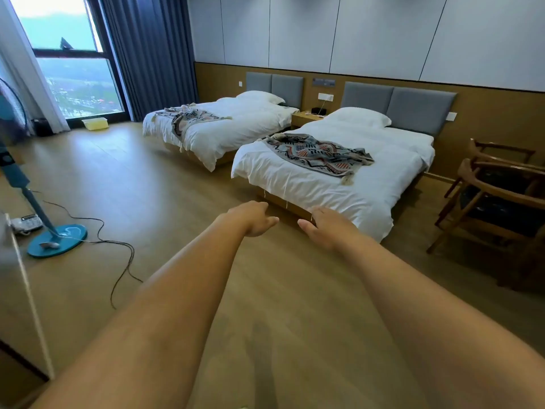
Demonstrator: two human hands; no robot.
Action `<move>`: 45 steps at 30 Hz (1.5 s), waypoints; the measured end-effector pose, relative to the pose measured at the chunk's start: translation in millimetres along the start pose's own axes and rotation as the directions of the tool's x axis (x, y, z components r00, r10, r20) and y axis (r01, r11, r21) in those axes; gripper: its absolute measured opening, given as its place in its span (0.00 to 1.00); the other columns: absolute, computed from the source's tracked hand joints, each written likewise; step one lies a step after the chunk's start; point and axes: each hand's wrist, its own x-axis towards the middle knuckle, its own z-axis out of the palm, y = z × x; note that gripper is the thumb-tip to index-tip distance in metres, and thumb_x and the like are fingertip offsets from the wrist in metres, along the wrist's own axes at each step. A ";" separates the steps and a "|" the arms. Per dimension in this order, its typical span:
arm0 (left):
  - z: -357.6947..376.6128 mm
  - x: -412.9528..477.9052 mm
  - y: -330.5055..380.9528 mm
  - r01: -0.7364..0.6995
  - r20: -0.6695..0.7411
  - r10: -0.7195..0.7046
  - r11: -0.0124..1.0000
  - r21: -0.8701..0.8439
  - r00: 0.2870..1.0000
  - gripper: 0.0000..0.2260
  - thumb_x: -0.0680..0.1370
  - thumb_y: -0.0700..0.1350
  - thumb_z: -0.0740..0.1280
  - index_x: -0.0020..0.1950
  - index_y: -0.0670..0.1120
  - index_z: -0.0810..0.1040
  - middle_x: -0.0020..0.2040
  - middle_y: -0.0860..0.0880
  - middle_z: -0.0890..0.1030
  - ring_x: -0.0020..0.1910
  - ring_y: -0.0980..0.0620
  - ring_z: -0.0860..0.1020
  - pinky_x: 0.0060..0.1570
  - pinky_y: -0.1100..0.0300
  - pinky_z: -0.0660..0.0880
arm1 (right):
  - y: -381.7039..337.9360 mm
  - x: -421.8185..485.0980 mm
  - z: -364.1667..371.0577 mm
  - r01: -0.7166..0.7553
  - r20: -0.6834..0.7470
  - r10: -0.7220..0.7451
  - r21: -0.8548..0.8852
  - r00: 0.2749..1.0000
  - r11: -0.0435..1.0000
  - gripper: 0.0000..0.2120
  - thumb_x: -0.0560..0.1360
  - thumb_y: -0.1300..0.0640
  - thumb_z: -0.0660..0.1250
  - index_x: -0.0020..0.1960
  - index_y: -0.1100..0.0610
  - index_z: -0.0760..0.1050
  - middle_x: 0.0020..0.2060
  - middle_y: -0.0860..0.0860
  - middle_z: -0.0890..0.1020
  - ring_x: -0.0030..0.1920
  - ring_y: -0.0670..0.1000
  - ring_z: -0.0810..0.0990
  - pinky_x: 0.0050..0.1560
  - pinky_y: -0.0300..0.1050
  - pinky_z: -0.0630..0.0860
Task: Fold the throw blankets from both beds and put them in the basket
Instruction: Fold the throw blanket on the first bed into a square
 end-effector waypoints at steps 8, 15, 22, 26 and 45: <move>-38.3 131.4 -59.0 -0.006 0.049 0.004 1.000 0.022 0.999 0.30 0.79 0.59 0.55 0.76 0.44 0.54 0.76 0.44 0.57 0.74 0.45 0.58 0.71 0.47 0.58 | -18.8 149.3 4.2 -0.018 0.017 0.018 0.003 1.000 1.000 0.30 0.80 0.41 0.50 0.74 0.60 0.57 0.74 0.57 0.63 0.73 0.55 0.60 0.71 0.51 0.60; -75.5 230.3 -109.8 -0.014 0.051 0.008 0.992 0.123 0.999 0.29 0.79 0.59 0.56 0.76 0.46 0.56 0.76 0.45 0.59 0.73 0.44 0.60 0.70 0.46 0.61 | -27.0 258.0 0.3 -0.066 0.034 0.066 -0.012 0.997 0.998 0.29 0.80 0.43 0.52 0.73 0.60 0.59 0.72 0.57 0.65 0.72 0.56 0.63 0.70 0.51 0.62; -80.8 313.4 -140.6 -0.022 0.072 0.013 0.991 0.133 0.997 0.28 0.79 0.59 0.56 0.75 0.46 0.58 0.75 0.45 0.61 0.73 0.44 0.61 0.68 0.47 0.62 | -32.0 351.8 10.4 -0.056 0.063 0.058 -0.033 0.996 0.998 0.28 0.80 0.43 0.51 0.73 0.61 0.59 0.72 0.57 0.65 0.72 0.56 0.62 0.70 0.51 0.60; -82.7 373.0 -148.7 -0.033 0.097 0.018 0.988 0.151 0.995 0.27 0.79 0.59 0.56 0.73 0.46 0.60 0.74 0.44 0.64 0.72 0.44 0.63 0.68 0.47 0.62 | -23.9 409.6 19.1 -0.061 0.074 0.062 -0.015 0.995 0.998 0.30 0.80 0.42 0.51 0.73 0.61 0.58 0.73 0.57 0.64 0.73 0.56 0.61 0.71 0.51 0.59; -151.4 679.9 -206.8 -0.021 0.023 0.017 0.986 0.168 1.000 0.28 0.79 0.58 0.57 0.75 0.46 0.58 0.75 0.44 0.62 0.73 0.44 0.62 0.68 0.49 0.61 | 15.8 734.2 -7.7 -0.091 0.096 0.083 0.085 0.992 0.992 0.28 0.80 0.45 0.51 0.74 0.60 0.57 0.73 0.57 0.63 0.72 0.56 0.62 0.69 0.51 0.60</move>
